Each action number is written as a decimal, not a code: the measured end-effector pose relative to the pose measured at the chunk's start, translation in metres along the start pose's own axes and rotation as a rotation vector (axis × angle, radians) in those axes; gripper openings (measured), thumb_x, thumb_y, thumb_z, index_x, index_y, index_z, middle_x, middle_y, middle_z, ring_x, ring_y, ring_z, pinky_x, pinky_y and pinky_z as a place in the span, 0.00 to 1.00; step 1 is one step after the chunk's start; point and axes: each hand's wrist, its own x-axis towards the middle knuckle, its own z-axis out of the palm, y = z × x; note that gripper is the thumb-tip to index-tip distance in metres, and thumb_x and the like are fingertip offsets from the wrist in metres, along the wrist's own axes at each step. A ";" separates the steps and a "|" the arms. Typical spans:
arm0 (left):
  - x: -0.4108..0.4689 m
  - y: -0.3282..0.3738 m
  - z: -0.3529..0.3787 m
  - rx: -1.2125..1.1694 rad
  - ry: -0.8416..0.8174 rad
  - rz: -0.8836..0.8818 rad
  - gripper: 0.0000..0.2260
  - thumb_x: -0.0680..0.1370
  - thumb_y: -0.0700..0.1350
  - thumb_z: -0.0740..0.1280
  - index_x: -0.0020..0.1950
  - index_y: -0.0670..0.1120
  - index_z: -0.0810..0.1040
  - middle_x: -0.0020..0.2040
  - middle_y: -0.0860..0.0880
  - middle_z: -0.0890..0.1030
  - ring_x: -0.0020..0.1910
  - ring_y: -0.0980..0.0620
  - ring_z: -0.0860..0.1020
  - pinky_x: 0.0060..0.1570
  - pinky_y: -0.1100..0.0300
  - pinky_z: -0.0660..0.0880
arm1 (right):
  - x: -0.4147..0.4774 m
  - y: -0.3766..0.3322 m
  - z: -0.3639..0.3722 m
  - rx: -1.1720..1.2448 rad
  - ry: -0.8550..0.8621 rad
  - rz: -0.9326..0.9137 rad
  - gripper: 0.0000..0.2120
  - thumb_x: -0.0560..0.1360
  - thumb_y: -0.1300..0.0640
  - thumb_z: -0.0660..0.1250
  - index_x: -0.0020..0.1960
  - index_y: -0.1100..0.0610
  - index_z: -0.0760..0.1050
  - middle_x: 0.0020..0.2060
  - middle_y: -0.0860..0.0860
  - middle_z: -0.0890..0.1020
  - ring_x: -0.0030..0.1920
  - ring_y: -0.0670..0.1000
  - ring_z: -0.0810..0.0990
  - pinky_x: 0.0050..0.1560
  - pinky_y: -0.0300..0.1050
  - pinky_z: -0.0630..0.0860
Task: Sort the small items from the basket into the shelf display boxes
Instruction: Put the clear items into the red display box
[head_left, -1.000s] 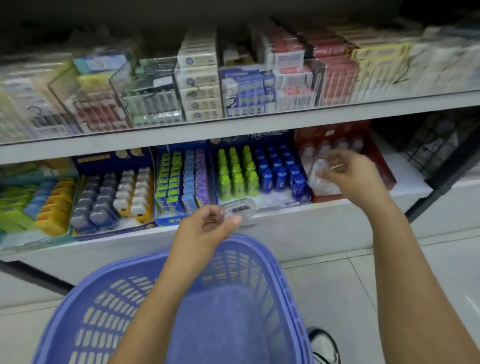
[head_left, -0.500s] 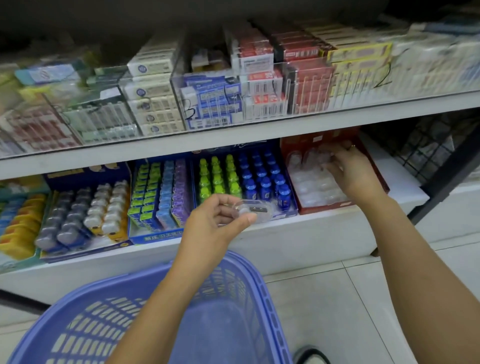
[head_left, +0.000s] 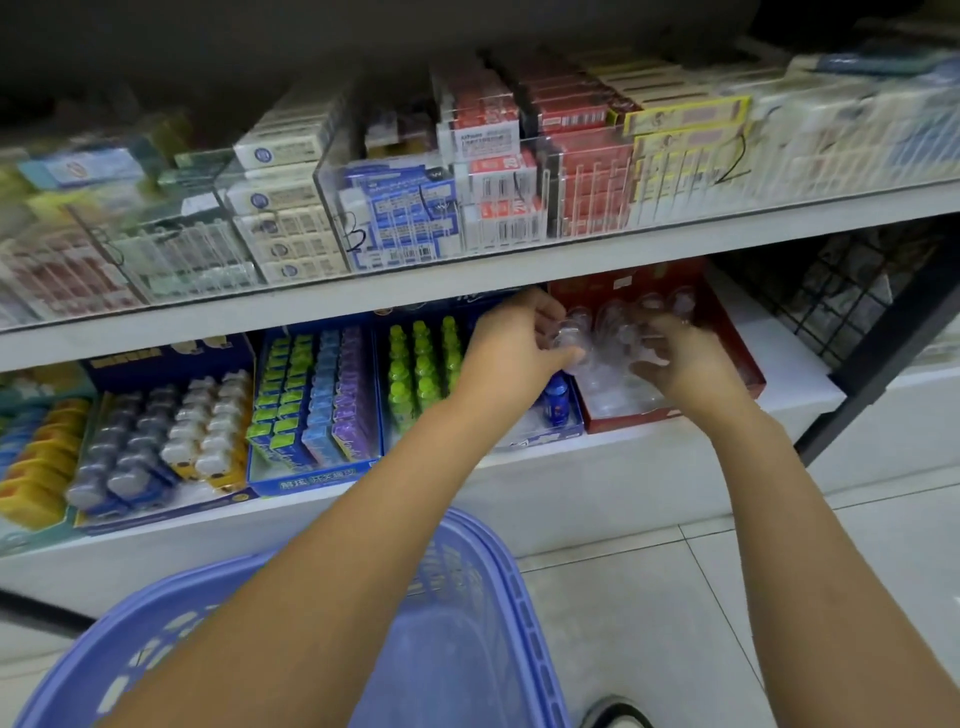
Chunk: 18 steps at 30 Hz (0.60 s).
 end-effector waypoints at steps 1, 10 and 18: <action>0.009 0.000 0.005 0.059 -0.026 0.015 0.15 0.69 0.42 0.76 0.53 0.44 0.76 0.45 0.50 0.77 0.45 0.50 0.77 0.46 0.58 0.76 | -0.004 0.002 0.001 -0.025 0.034 0.000 0.28 0.72 0.62 0.70 0.70 0.52 0.67 0.57 0.55 0.80 0.56 0.57 0.78 0.54 0.48 0.74; 0.051 0.001 0.040 0.315 -0.177 0.057 0.14 0.73 0.41 0.72 0.56 0.42 0.74 0.54 0.44 0.78 0.52 0.46 0.76 0.51 0.56 0.74 | -0.003 0.000 0.003 -0.185 0.100 0.073 0.16 0.73 0.59 0.69 0.61 0.57 0.77 0.56 0.58 0.81 0.54 0.59 0.79 0.52 0.47 0.74; 0.051 -0.005 0.049 0.467 -0.202 0.099 0.10 0.73 0.40 0.71 0.52 0.41 0.74 0.51 0.42 0.76 0.48 0.45 0.76 0.43 0.57 0.71 | 0.001 0.001 0.005 -0.093 0.045 0.137 0.18 0.74 0.60 0.68 0.63 0.58 0.75 0.59 0.58 0.79 0.56 0.59 0.78 0.56 0.50 0.74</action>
